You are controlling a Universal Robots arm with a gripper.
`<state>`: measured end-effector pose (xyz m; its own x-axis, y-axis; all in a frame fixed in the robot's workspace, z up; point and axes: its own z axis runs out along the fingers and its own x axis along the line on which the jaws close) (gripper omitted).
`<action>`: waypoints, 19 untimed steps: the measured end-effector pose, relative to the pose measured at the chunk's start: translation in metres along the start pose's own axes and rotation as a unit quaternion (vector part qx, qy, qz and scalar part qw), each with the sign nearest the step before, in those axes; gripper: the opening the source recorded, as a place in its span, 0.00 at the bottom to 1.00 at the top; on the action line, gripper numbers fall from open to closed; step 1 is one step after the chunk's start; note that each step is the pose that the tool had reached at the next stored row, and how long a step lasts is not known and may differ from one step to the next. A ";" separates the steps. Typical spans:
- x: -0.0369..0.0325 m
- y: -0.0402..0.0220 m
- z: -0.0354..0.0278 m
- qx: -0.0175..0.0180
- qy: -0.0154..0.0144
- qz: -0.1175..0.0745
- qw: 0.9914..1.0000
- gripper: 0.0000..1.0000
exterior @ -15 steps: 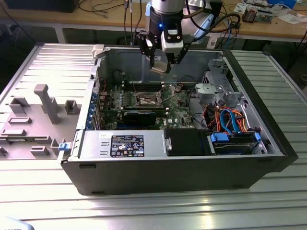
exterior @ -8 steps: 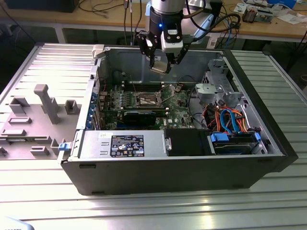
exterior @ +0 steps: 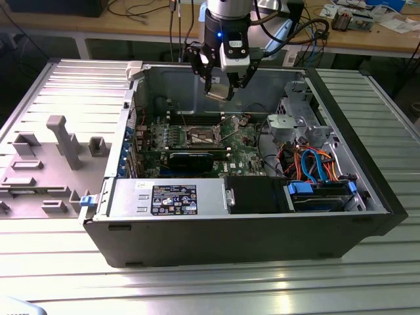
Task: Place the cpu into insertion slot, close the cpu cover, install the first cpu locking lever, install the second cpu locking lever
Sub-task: 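Place the cpu into insertion slot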
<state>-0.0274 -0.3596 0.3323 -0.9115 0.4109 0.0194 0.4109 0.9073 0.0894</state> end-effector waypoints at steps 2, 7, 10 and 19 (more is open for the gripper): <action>0.0000 0.0000 0.0000 0.000 0.000 0.001 1.000 0.55; 0.0000 0.0000 0.0000 0.000 0.000 0.004 1.000 0.55; 0.0000 0.0000 0.0000 0.000 -0.001 0.007 1.000 0.55; 0.0000 0.0000 0.0000 0.000 -0.001 0.013 1.000 0.55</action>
<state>-0.0274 -0.3596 0.3323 -0.9007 0.4339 0.0193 0.4338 0.8966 0.0893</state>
